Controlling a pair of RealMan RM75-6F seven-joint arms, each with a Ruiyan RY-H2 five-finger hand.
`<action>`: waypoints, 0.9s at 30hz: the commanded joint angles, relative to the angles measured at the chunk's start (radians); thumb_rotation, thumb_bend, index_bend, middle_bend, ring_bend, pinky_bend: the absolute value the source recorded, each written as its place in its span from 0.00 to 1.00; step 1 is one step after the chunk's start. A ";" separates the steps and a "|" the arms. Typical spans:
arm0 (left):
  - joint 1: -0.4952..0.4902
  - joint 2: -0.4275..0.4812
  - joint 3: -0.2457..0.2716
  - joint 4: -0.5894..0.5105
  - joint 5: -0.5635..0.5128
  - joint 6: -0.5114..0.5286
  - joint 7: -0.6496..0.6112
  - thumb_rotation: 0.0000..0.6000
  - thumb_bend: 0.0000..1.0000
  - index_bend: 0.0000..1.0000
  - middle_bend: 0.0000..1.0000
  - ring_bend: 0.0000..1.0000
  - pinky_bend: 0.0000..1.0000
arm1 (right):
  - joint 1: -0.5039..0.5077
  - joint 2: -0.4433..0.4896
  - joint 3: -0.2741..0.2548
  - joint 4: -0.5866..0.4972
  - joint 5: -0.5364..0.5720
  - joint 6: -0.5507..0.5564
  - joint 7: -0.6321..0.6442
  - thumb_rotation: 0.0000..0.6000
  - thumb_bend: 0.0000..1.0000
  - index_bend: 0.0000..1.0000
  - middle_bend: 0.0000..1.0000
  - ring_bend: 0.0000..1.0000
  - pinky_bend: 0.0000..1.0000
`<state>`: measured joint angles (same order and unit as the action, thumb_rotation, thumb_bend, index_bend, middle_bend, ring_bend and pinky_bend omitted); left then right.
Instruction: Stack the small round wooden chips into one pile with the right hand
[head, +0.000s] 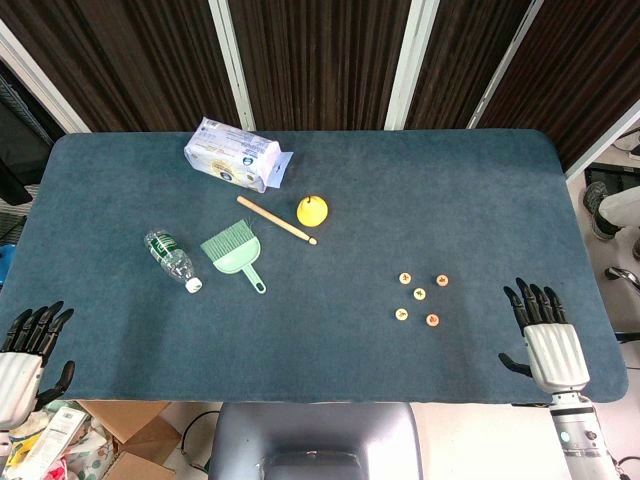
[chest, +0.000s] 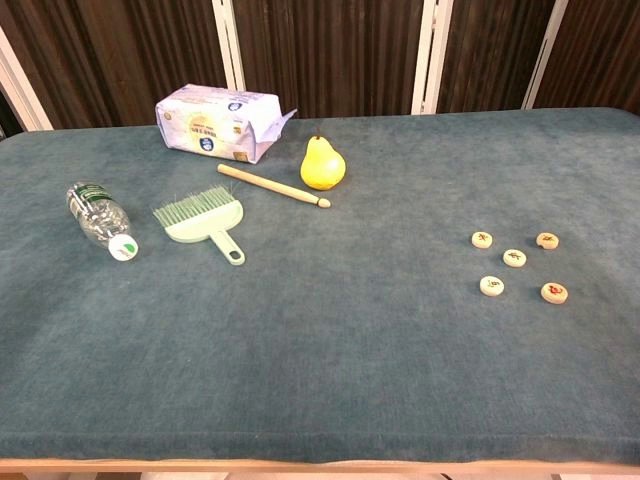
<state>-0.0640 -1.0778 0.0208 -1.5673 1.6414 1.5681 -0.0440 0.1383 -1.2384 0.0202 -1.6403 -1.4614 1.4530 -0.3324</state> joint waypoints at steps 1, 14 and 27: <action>-0.002 0.001 -0.001 0.002 -0.007 -0.007 -0.005 1.00 0.50 0.00 0.00 0.00 0.00 | 0.004 -0.007 0.000 0.005 -0.013 -0.004 0.000 1.00 0.24 0.04 0.00 0.00 0.00; -0.020 0.009 -0.006 0.006 -0.010 -0.034 -0.031 1.00 0.50 0.00 0.00 0.00 0.00 | 0.151 -0.158 0.019 0.160 -0.033 -0.224 -0.050 1.00 0.26 0.26 0.00 0.00 0.00; -0.010 0.019 0.000 0.009 -0.006 -0.018 -0.058 1.00 0.50 0.00 0.00 0.00 0.00 | 0.266 -0.271 0.057 0.330 0.036 -0.386 -0.031 1.00 0.44 0.48 0.00 0.00 0.00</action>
<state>-0.0741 -1.0594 0.0204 -1.5579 1.6358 1.5504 -0.1015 0.3993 -1.5029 0.0770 -1.3170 -1.4310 1.0731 -0.3672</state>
